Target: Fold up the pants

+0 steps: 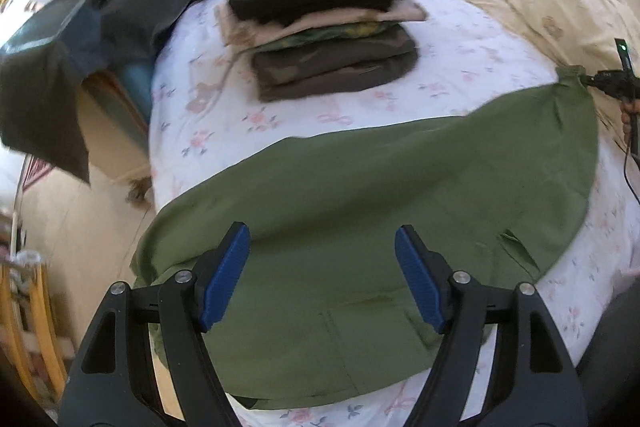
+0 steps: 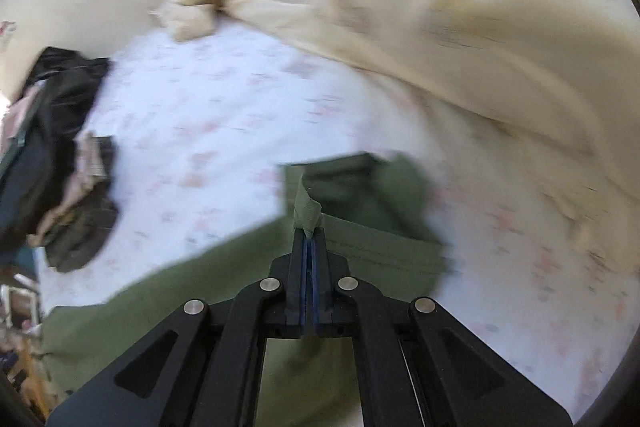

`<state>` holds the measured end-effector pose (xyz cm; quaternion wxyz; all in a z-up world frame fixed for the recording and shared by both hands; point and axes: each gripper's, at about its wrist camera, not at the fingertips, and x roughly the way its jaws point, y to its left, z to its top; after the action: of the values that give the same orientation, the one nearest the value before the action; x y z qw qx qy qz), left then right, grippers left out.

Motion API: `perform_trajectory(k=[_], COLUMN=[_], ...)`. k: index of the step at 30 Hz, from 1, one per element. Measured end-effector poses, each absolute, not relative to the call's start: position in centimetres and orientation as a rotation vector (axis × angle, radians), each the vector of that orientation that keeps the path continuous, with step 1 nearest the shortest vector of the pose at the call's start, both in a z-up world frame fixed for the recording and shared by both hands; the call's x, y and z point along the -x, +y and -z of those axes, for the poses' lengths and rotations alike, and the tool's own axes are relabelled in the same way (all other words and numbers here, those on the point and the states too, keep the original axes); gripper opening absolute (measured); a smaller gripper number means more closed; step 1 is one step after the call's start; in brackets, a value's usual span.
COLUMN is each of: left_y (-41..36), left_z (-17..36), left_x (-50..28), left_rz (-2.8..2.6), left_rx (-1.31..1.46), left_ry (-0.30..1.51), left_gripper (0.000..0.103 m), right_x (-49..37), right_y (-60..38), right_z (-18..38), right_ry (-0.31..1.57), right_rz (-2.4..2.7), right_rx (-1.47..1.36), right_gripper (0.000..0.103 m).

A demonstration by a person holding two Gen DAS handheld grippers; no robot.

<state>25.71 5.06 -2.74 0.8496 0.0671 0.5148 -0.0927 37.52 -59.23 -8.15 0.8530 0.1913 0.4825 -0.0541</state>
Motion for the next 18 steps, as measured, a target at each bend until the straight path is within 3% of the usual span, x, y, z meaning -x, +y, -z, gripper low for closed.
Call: perform_trajectory(k=[4, 7, 10, 14, 18], left_y=[6.3, 6.7, 6.7, 6.3, 5.7], left_z=[3.1, 3.4, 3.5, 3.4, 3.7], left_x=[-26.1, -26.2, -26.5, -26.5, -26.5], left_rz=[0.16, 0.158, 0.164, 0.179, 0.194], left_rx=[-0.103, -0.085, -0.069, -0.068, -0.082], left_ry=[1.1, 1.118, 1.129, 1.128, 1.139], left_gripper=[0.072, 0.072, 0.072, 0.072, 0.072], right_x=[-40.7, -40.7, -38.3, -31.6, -28.8], right_y=[-55.8, -55.0, -58.4, -66.2, -69.6], right_z=[12.0, 12.0, 9.4, 8.6, 14.1], right_ry=[1.151, 1.169, 1.028, 0.823, 0.978], right_rz=[-0.012, -0.038, -0.007, 0.278, 0.444], right_rx=[-0.397, -0.349, -0.413, -0.597, -0.716], right_gripper=[0.005, 0.006, 0.038, 0.035, 0.03])
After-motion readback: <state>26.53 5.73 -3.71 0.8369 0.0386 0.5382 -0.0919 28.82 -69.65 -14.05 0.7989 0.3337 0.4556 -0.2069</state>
